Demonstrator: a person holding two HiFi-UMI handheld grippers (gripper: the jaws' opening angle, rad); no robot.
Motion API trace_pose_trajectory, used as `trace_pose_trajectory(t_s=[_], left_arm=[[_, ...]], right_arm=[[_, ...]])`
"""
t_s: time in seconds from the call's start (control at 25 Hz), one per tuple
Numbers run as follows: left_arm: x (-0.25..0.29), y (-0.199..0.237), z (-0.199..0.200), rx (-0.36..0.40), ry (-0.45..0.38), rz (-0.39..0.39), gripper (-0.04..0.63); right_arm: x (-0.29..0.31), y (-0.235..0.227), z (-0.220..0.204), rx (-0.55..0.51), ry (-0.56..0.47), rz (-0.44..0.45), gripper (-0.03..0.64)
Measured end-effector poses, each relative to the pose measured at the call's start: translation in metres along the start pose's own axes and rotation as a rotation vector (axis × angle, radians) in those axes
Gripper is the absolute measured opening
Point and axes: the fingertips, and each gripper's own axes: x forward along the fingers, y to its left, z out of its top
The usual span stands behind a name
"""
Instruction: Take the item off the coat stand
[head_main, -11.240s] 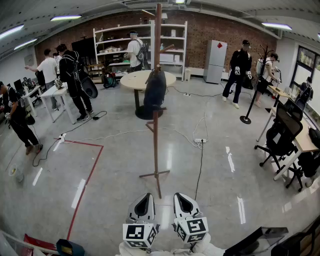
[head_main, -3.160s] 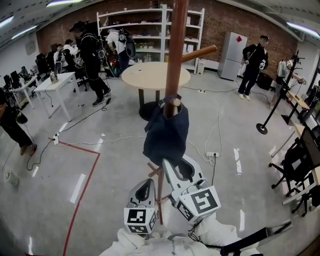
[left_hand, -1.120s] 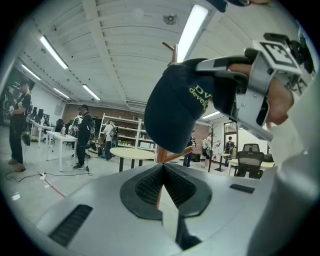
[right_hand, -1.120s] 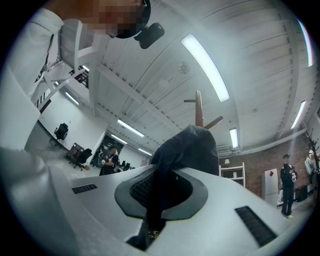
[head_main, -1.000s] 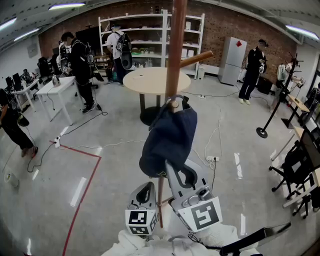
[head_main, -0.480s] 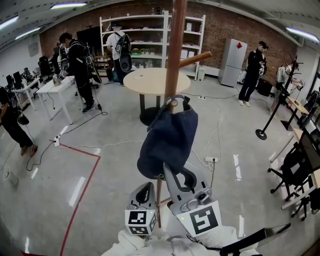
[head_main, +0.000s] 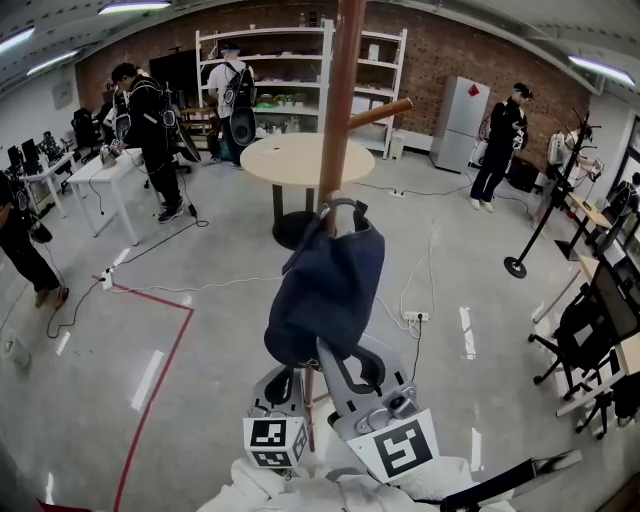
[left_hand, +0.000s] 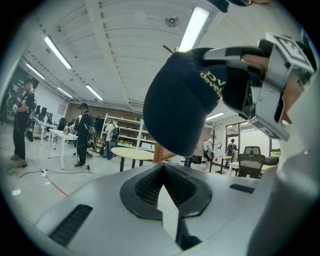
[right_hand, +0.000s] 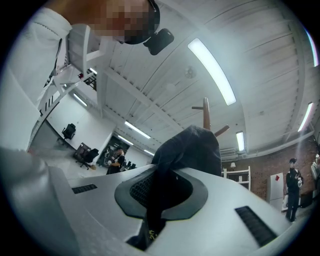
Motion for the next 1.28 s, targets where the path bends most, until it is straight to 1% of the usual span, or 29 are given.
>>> trace_pose_trajectory(t_s=[0.12,0.44,0.68,0.76,0.88,1.12,1.28], left_arm=[[-0.001,-0.002,-0.003,0.002,0.000,0.005,-0.002],[-0.009,-0.003,-0.018,-0.001,0.040,0.019,-0.002],[-0.009,0.005,-0.022,0.024,0.056,0.030,-0.002],[-0.006,0.007,-0.021,0.031,0.052,0.038,0.000],[-0.005,0.011,-0.016,0.050,0.035,0.052,-0.002],[-0.002,0.015,-0.014,0.048,0.024,0.072,-0.002],[0.000,0.015,-0.014,0.052,0.023,0.089,-0.002]], right_arm=[[-0.008,0.002,-0.008,0.012,0.017,0.004,0.017],[-0.029,-0.001,-0.020,0.054,0.049,-0.025,0.017],[-0.038,-0.010,-0.035,0.094,0.086,-0.061,0.017],[-0.042,-0.014,-0.042,0.095,0.102,-0.072,0.017],[-0.048,-0.018,-0.055,0.069,0.131,-0.070,0.017],[-0.049,-0.016,-0.074,0.106,0.159,-0.075,0.017],[-0.050,-0.020,-0.081,0.092,0.168,-0.059,0.017]])
